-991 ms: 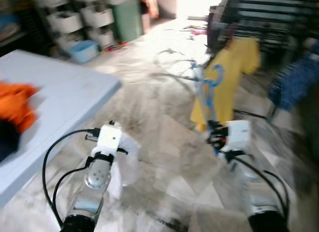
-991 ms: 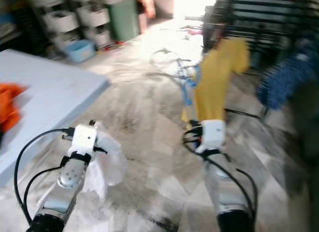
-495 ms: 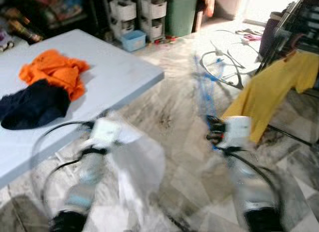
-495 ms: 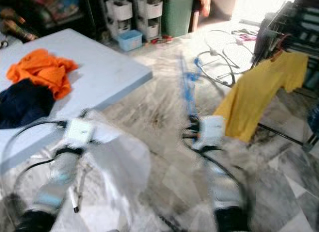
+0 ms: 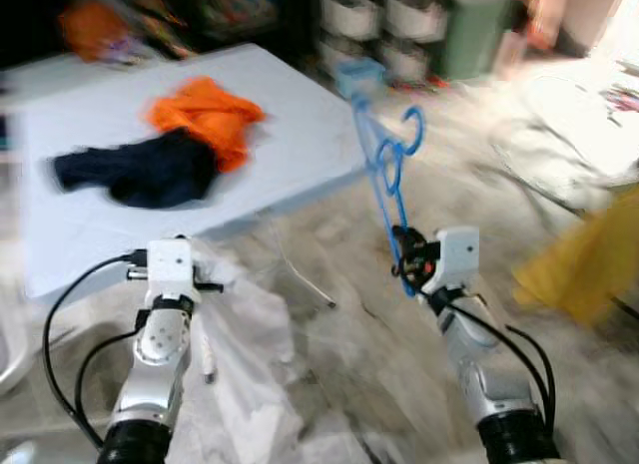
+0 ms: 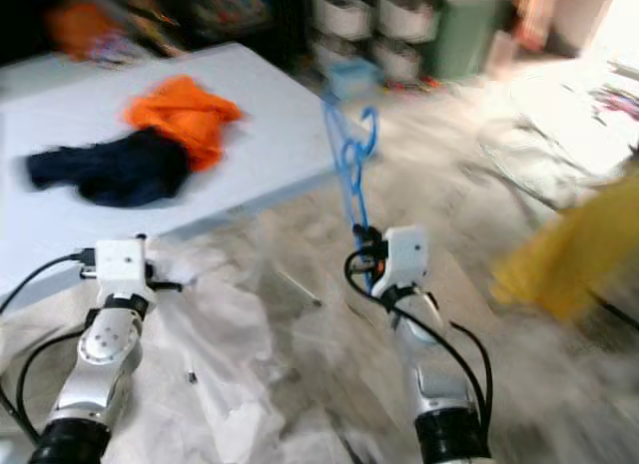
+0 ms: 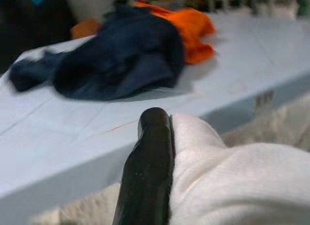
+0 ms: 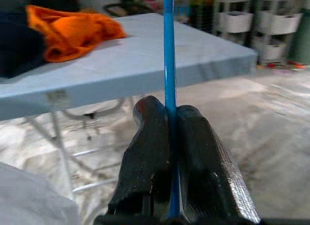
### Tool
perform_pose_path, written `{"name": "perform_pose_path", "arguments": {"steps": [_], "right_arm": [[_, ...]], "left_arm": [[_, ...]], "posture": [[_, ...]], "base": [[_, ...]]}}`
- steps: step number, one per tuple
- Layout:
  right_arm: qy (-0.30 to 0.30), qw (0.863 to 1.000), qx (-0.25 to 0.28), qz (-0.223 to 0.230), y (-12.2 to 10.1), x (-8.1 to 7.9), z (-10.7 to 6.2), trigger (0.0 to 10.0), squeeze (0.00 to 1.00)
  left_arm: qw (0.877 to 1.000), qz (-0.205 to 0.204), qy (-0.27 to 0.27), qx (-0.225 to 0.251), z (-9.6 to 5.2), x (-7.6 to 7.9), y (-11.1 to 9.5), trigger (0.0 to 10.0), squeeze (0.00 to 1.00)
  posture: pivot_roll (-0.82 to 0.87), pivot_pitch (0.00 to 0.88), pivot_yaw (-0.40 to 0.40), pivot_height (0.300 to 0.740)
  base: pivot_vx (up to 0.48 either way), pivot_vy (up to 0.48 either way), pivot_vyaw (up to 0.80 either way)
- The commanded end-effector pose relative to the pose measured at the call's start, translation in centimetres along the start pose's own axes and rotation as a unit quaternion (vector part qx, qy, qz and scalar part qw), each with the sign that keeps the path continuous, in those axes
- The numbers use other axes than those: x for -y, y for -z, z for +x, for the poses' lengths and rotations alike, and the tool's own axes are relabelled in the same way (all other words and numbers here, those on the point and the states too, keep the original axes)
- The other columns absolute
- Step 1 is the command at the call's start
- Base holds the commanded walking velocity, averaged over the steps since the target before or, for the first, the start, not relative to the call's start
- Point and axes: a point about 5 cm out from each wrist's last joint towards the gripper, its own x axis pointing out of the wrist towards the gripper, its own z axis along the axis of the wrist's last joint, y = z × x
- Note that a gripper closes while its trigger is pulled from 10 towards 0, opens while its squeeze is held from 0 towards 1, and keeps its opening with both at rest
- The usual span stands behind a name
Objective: Hang hanger
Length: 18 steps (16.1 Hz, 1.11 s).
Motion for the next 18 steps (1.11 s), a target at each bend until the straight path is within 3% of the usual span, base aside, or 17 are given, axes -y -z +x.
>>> {"name": "perform_pose_path", "arguments": {"steps": [1,3,6,11,15,18], "right_arm": [[0.006,1.0,0.008,-0.002,-0.4,0.6,0.1,10.0,0.0],[-0.003,1.0,0.01,-0.001,-0.6,0.2,0.6,10.0,0.0],[-0.015,1.0,0.022,0.015,-1.1,-0.3,1.2,10.0,0.0],[-0.008,0.999,0.034,0.01,-1.3,-0.3,1.0,10.0,0.0],[-0.002,0.999,0.039,-0.001,-1.4,0.0,0.9,10.0,0.0],[-0.001,0.999,0.04,-0.001,-1.4,0.0,0.9,10.0,0.0]], "left_arm": [[1.0,-0.01,0.005,0.017,-0.2,0.0,-0.9,10.0,0.0],[0.999,-0.035,0.017,0.023,-1.5,0.1,-1.0,10.0,0.0],[0.997,-0.054,0.044,0.028,-1.8,0.3,-1.1,10.0,0.0],[0.991,-0.046,0.091,0.088,0.1,-0.1,-4.7,10.0,0.0],[0.987,-0.037,0.097,0.122,1.4,-1.2,-7.2,10.0,0.0],[0.982,-0.042,0.101,0.155,2.1,-1.0,-9.5,10.0,0.0]], "posture": [[-0.12,0.0,-0.002,0.74],[-0.11,0.0,-0.006,0.74],[-0.08,0.0,-0.013,0.74],[-0.1,0.0,-0.006,0.74],[-0.11,0.0,-0.004,0.74],[-0.11,0.0,-0.003,0.74]], "base": [[0.0,0.0,0.76],[0.0,0.0,0.77],[0.0,0.0,0.48],[0.0,0.0,0.0],[0.062,0.0,0.0],[0.271,0.0,0.0]]}}
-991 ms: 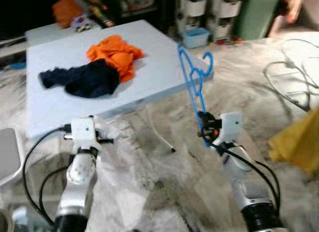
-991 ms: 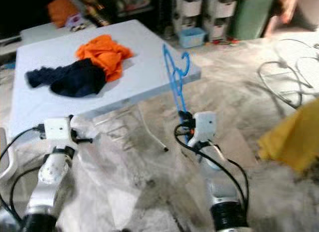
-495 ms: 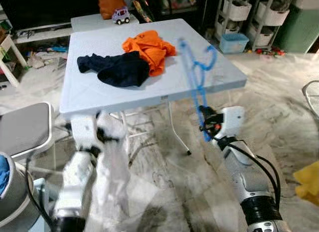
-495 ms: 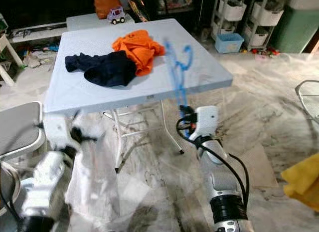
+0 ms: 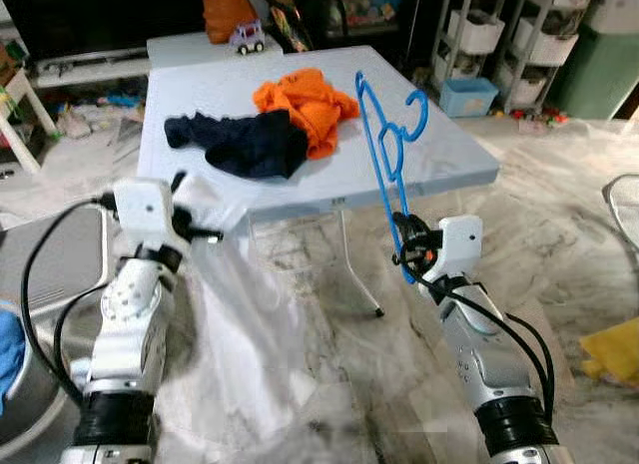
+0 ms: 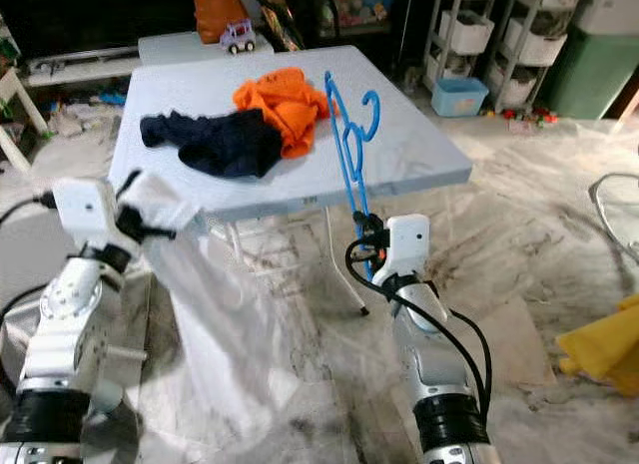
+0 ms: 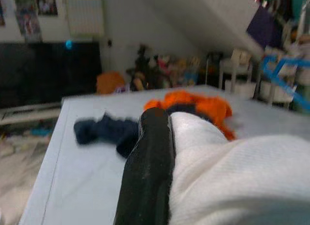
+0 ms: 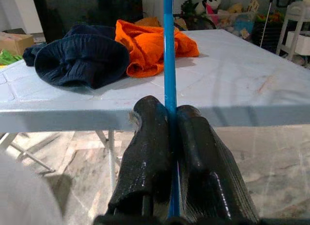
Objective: Hang hanger
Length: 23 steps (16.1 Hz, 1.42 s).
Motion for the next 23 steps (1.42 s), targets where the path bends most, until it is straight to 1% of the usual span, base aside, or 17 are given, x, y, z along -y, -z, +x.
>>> {"name": "perform_pose_path", "arguments": {"steps": [1,5,8,9,10,15,16,18,20,22,23], "right_arm": [[0.004,1.0,0.018,-0.006,-0.7,0.1,0.1,10.0,0.0],[0.006,1.0,0.02,-0.007,-0.6,0.1,-0.1,10.0,0.0],[0.006,1.0,0.019,-0.009,-0.5,0.1,-0.2,10.0,0.0],[0.004,1.0,0.018,-0.011,-0.5,0.0,-0.2,10.0,0.0],[0.003,1.0,0.018,-0.012,-0.5,-0.1,-0.2,10.0,0.0],[0.0,1.0,0.015,-0.015,-0.2,-0.3,-0.5,10.0,0.0],[-0.006,0.999,0.014,-0.028,-0.2,-0.4,-0.5,10.0,0.0],[-0.006,1.0,0.016,-0.021,-0.2,-0.5,-0.5,10.0,0.0],[-0.004,1.0,0.017,-0.018,-0.2,-0.4,-0.6,10.0,0.0],[-0.002,1.0,0.016,-0.017,-0.1,-0.3,-0.7,10.0,0.0],[-0.001,1.0,0.016,-0.017,-0.1,-0.3,-0.7,10.0,0.0]], "left_arm": [[0.999,0.002,0.005,0.032,0.6,-0.1,-1.8,10.0,0.0],[0.999,-0.008,0.022,0.036,0.5,1.0,-2.1,10.0,0.0],[0.997,-0.01,0.028,0.076,1.8,1.4,-4.8,10.0,0.0],[0.995,-0.012,0.026,0.097,2.5,1.3,-6.3,10.0,0.0],[0.994,-0.01,0.024,0.104,2.8,1.1,-6.8,10.0,0.0],[0.994,-0.001,-0.001,0.108,3.2,-0.2,-7.5,10.0,0.0],[0.994,0.001,-0.002,0.113,3.4,-0.2,-7.9,10.0,0.0],[0.992,0.005,-0.006,0.123,3.8,-0.5,-8.6,10.0,0.0],[0.991,0.009,-0.023,0.135,4.3,-1.0,-9.6,10.0,0.0],[0.99,0.012,-0.035,0.136,4.5,-1.3,-10.0,10.0,0.0],[0.99,0.01,-0.038,0.136,4.6,-1.3,-10.1,10.0,0.0]], "posture": [[-0.11,0.0,-0.002,0.74],[-0.12,0.0,0.002,0.74],[-0.11,0.0,0.001,0.74],[-0.12,0.0,0.0,0.74],[-0.12,0.0,0.001,0.74],[-0.12,0.0,0.007,0.74],[-0.12,0.0,0.008,0.74],[-0.12,0.0,0.009,0.74],[-0.13,0.0,0.012,0.74],[-0.13,0.0,0.014,0.74],[-0.13,0.0,0.015,0.74]], "base": [[0.296,0.0,0.0],[0.428,0.0,0.0],[0.48,0.0,0.0],[0.48,0.0,0.0],[0.48,0.0,0.0],[0.464,0.0,0.0],[0.458,0.0,0.63],[0.465,0.0,0.77],[0.429,0.0,0.49],[0.384,0.0,0.0],[0.0,0.0,0.0]]}}
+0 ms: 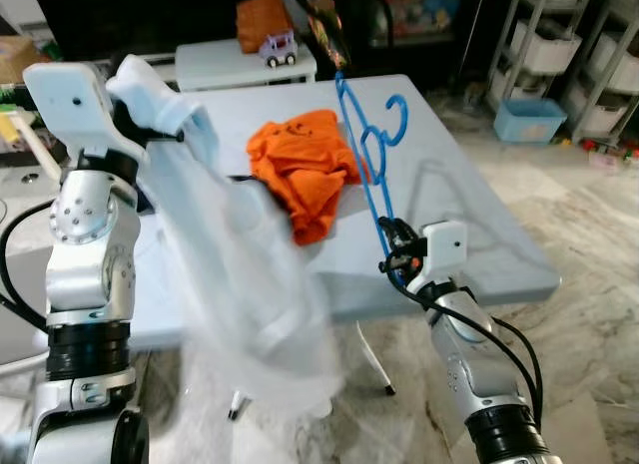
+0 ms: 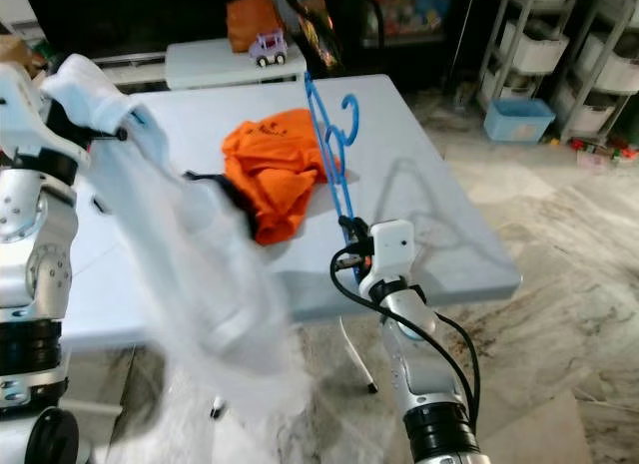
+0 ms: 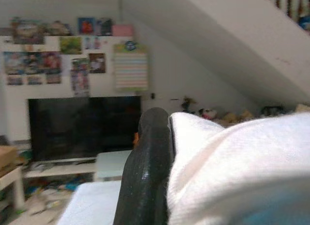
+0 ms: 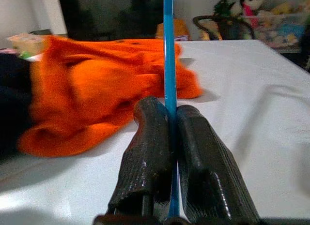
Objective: Hang hanger
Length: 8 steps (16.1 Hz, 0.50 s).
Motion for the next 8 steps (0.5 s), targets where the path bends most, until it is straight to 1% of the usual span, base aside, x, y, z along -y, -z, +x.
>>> {"name": "perform_pose_path", "arguments": {"steps": [1,3,8], "right_arm": [[0.02,1.0,0.007,-0.005,-0.36,1.12,-0.34,10.0,0.0],[0.021,1.0,0.007,-0.003,-0.3,1.03,-0.35,10.0,0.0],[0.024,1.0,0.005,-0.004,-0.21,1.14,-0.5,10.0,0.0]], "left_arm": [[1.0,0.001,0.012,0.02,0.72,0.83,-1.1,10.0,0.0],[1.0,0.012,0.011,0.023,1.11,0.88,-1.32,10.0,0.0],[1.0,0.014,0.005,0.016,1.56,0.62,-1.01,10.0,0.0]], "posture": [[-0.13,0.0,0.016,0.74],[-0.13,0.0,0.017,0.74],[-0.13,0.0,0.018,0.74]], "base": [[0.0,0.0,0.0],[0.0,0.0,0.0],[0.0,0.0,0.0]]}}
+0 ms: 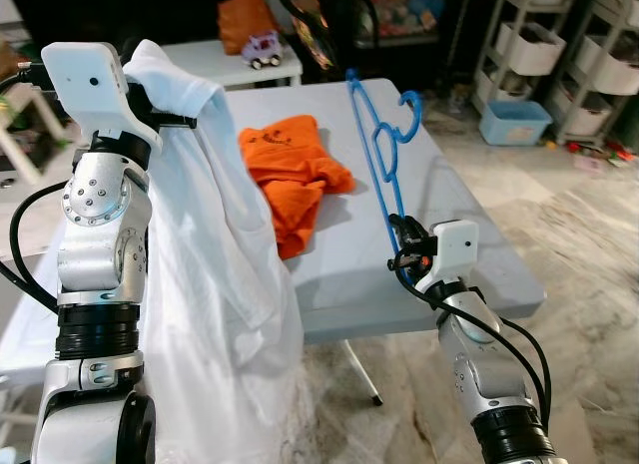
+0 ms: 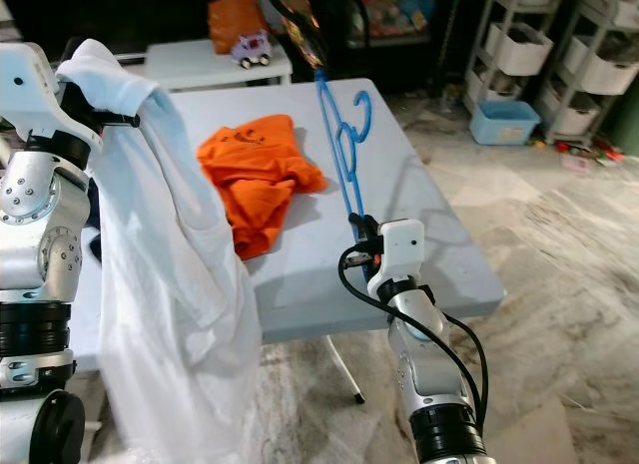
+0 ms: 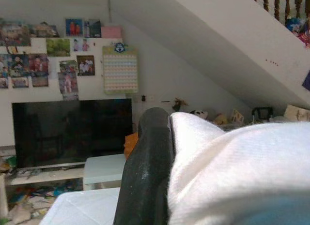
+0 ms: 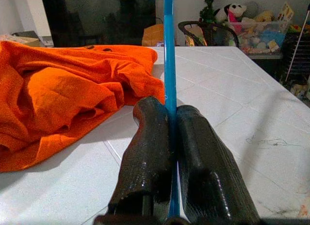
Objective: Hang hanger
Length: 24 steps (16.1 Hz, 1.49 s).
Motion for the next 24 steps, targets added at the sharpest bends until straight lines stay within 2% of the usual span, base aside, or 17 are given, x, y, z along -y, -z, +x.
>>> {"name": "perform_pose_path", "arguments": {"steps": [1,3,6,9,10,11,13,14,15,16,17,18,19,20,22,23,24], "right_arm": [[0.006,1.0,0.001,-0.003,-0.2,0.5,-0.1,10.0,0.0],[0.007,1.0,0.001,-0.003,-0.2,0.5,-0.1,10.0,0.0],[0.003,1.0,-0.003,-0.002,-0.1,0.4,0.1,10.0,0.0],[-0.002,1.0,-0.005,-0.001,-0.2,0.3,0.5,10.0,0.0],[-0.002,1.0,-0.005,-0.002,-0.2,0.3,0.5,10.0,0.0],[0.001,1.0,-0.002,-0.004,-0.4,0.5,0.4,10.0,0.0],[0.012,1.0,0.003,-0.003,-0.6,0.9,0.2,10.0,0.0],[0.013,1.0,0.003,-0.002,-0.5,0.9,0.1,10.0,0.0],[0.013,1.0,0.002,0.0,-0.4,0.7,0.0,10.0,0.0],[0.009,1.0,0.0,0.002,-0.2,0.4,0.0,10.0,0.0],[0.008,1.0,0.0,0.002,-0.2,0.3,0.0,10.0,0.0],[0.005,1.0,-0.001,0.002,-0.2,0.2,0.0,10.0,0.0],[0.002,1.0,-0.001,0.003,-0.2,0.1,0.0,10.0,0.0],[-0.002,1.0,-0.005,0.002,-0.2,0.0,0.0,10.0,0.0],[-0.005,1.0,-0.007,0.001,-0.2,0.1,0.0,10.0,0.0],[-0.006,1.0,-0.008,0.0,-0.2,0.2,0.0,10.0,0.0],[-0.008,1.0,-0.008,0.0,-0.2,0.2,0.1,10.0,0.0]], "left_arm": [[1.0,0.007,-0.004,0.017,0.4,-0.1,-0.7,10.0,0.0],[1.0,0.018,0.013,0.016,0.8,0.2,-0.8,10.0,0.0],[0.996,0.084,0.041,-0.001,4.4,-1.1,-1.7,10.0,0.0],[0.976,0.206,-0.077,-0.005,8.3,-5.6,-5.2,10.0,0.0],[0.96,0.238,-0.146,0.037,9.0,-6.9,-8.1,10.0,0.0],[0.929,0.28,-0.208,0.124,9.3,-7.4,-12.5,10.0,0.0],[0.823,0.428,-0.221,0.301,8.9,-4.8,-18.2,10.0,0.0],[0.823,0.433,-0.198,0.309,9.1,-3.9,-17.4,10.0,0.0],[0.841,0.434,-0.168,0.275,9.3,-3.4,-14.4,10.0,0.0],[0.87,0.435,-0.119,0.197,8.8,-2.9,-8.8,10.0,0.0],[0.88,0.429,-0.105,0.173,8.5,-2.8,-7.2,10.0,0.0],[0.893,0.425,-0.081,0.124,7.5,-2.7,-3.7,10.0,0.0],[0.92,0.387,-0.055,0.036,5.2,-2.8,1.4,10.0,0.0],[0.935,0.353,0.004,-0.042,2.4,-2.3,6.1,10.0,0.0],[0.942,0.315,0.037,-0.109,-0.3,-2.1,9.5,10.0,0.0],[0.945,0.289,0.058,-0.138,-1.9,-1.9,11.0,10.0,0.55],[0.947,0.27,0.067,-0.159,-2.9,-2.1,11.9,10.0,1.0]], "posture": [[-0.13,0.0,0.018,0.74],[-0.13,0.0,0.017,0.74],[-0.11,0.0,0.012,0.74],[-0.11,0.0,0.007,0.74],[-0.12,0.0,0.009,0.74],[-0.14,0.0,0.011,0.74],[-0.15,0.0,0.013,0.74],[-0.15,0.0,0.014,0.74],[-0.15,0.0,0.013,0.74],[-0.15,0.0,0.013,0.74],[-0.15,0.0,0.012,0.74],[-0.15,0.0,0.01,0.74],[-0.15,0.001,0.005,0.74],[-0.15,0.002,0.002,0.74],[-0.15,0.002,-0.003,0.74],[-0.15,0.003,-0.006,0.74],[-0.14,0.002,-0.007,0.74]], "base": [[0.0,0.0,0.0],[0.0,0.0,0.0],[0.0,0.0,0.0],[0.0,0.0,0.0],[0.0,0.0,0.0],[0.0,0.0,0.0],[0.0,0.0,0.0],[0.0,0.0,0.0],[0.0,0.0,0.0],[0.0,0.0,0.0],[0.0,0.0,0.0],[0.0,0.0,0.0],[0.0,0.0,0.0],[0.0,0.0,0.0],[0.0,0.0,0.0],[0.0,0.0,0.0],[0.0,0.0,0.0]]}}
